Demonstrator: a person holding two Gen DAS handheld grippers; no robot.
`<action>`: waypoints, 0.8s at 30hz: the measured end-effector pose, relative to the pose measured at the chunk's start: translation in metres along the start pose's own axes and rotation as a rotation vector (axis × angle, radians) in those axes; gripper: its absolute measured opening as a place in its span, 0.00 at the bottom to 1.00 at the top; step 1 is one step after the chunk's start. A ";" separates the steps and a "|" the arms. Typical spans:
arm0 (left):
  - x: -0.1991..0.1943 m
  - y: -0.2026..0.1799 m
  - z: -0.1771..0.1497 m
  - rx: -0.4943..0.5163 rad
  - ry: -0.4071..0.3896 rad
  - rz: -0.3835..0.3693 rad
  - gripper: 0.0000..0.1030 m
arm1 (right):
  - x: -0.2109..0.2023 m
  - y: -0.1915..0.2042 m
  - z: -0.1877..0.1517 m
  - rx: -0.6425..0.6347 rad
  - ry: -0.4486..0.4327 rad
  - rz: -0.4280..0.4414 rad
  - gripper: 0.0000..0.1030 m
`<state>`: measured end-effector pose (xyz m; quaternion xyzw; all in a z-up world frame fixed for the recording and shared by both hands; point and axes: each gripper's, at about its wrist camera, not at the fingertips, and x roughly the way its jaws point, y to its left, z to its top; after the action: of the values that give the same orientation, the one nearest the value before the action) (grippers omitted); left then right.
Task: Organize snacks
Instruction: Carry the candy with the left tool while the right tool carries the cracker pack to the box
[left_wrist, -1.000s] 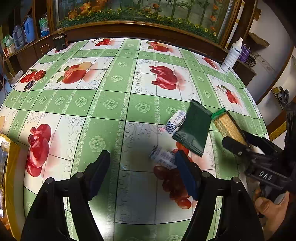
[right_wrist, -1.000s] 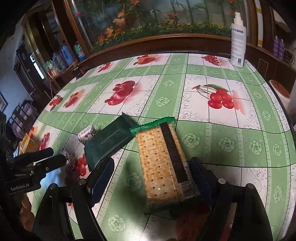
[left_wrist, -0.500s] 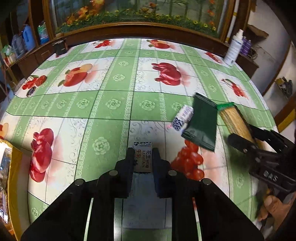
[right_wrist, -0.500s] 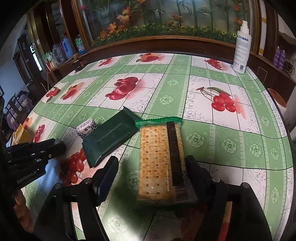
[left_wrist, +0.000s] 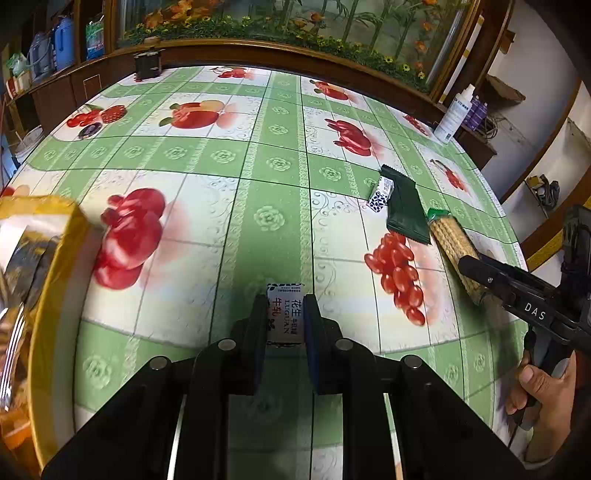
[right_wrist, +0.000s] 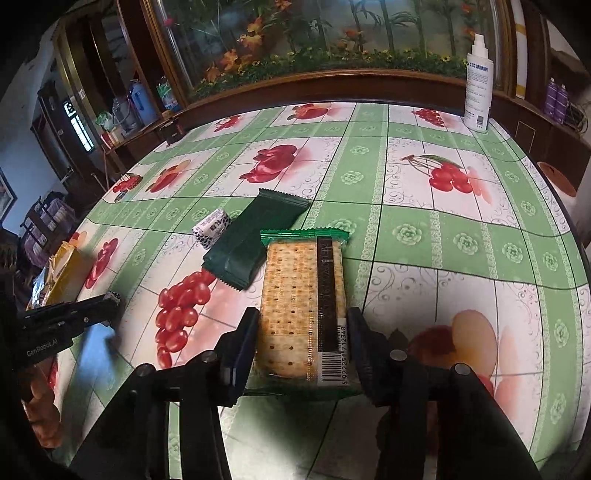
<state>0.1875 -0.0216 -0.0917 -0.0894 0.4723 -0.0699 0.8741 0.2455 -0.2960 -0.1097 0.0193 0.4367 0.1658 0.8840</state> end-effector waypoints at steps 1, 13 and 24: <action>-0.006 0.001 -0.004 -0.001 -0.007 -0.010 0.15 | -0.004 0.002 -0.004 0.009 -0.003 0.011 0.48; -0.066 0.021 -0.050 -0.030 -0.053 -0.047 0.15 | -0.057 0.052 -0.048 0.056 -0.054 0.159 0.46; -0.098 0.040 -0.078 -0.059 -0.074 -0.043 0.15 | -0.043 0.103 -0.089 -0.050 0.020 0.109 0.47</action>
<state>0.0704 0.0307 -0.0629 -0.1275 0.4395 -0.0714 0.8863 0.1237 -0.2225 -0.1130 0.0193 0.4393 0.2248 0.8695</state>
